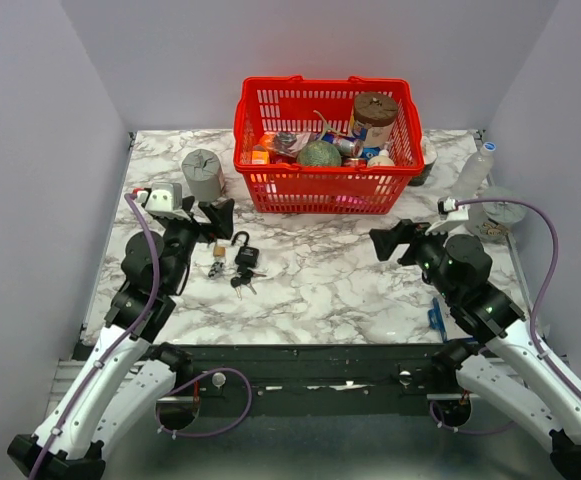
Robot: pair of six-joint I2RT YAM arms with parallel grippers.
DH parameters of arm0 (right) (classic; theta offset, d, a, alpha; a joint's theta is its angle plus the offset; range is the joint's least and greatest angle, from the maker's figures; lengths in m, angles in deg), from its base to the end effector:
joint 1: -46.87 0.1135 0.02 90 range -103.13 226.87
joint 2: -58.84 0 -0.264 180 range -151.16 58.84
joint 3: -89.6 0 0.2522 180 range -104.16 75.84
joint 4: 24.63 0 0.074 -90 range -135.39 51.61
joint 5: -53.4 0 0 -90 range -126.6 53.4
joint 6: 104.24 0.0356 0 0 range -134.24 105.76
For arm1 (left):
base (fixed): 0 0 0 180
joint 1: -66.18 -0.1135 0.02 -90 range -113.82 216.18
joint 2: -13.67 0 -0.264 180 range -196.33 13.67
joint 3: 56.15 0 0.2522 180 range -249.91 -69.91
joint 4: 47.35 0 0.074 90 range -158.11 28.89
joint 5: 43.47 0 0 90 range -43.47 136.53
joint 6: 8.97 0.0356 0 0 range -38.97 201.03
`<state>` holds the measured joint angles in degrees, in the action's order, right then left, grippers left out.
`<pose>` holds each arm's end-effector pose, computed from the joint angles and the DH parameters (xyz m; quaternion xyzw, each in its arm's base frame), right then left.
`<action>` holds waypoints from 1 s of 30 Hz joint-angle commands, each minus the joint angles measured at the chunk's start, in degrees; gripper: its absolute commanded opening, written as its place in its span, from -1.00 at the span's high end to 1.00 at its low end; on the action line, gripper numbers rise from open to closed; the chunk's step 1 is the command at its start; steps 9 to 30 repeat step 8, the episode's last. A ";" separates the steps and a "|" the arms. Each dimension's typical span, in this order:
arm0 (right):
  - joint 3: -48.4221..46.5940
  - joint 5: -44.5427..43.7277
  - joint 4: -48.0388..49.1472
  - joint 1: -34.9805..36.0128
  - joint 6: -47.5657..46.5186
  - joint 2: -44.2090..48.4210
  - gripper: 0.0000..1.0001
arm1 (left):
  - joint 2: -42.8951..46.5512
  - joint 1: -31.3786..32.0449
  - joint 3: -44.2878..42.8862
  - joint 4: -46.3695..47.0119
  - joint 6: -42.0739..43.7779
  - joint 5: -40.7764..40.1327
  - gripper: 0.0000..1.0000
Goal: Unlock with the key
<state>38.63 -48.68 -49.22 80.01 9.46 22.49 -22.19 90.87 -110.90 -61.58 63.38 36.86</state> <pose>0.1369 0.0805 0.3148 0.0048 0.7646 0.2334 0.6007 0.1419 -0.0586 0.3587 -0.0204 0.6779 -0.2113 0.7038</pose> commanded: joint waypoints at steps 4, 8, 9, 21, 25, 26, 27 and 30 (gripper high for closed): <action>-1.72 -2.25 -1.65 -0.27 -0.68 -0.03 -1.00 | 0.61 -0.25 0.65 0.82 -0.19 -2.46 -0.98; -1.64 -2.43 -1.65 -0.27 -0.68 -0.03 -1.00 | 0.09 -0.34 0.48 0.82 -0.02 -1.84 -0.98; -1.64 -2.43 -1.65 -0.27 -0.68 -0.03 -1.00 | 0.09 -0.34 0.48 0.82 -0.02 -1.84 -0.98; -1.64 -2.43 -1.65 -0.27 -0.68 -0.03 -1.00 | 0.09 -0.34 0.48 0.82 -0.02 -1.84 -0.98; -1.64 -2.43 -1.65 -0.27 -0.68 -0.03 -1.00 | 0.09 -0.34 0.48 0.82 -0.02 -1.84 -0.98; -1.64 -2.43 -1.65 -0.27 -0.68 -0.03 -1.00 | 0.09 -0.34 0.48 0.82 -0.02 -1.84 -0.98; -1.64 -2.43 -1.65 -0.27 -0.68 -0.03 -1.00 | 0.09 -0.34 0.48 0.82 -0.02 -1.84 -0.98; -1.64 -2.43 -1.65 -0.27 -0.68 -0.03 -1.00 | 0.09 -0.34 0.48 0.82 -0.02 -1.84 -0.98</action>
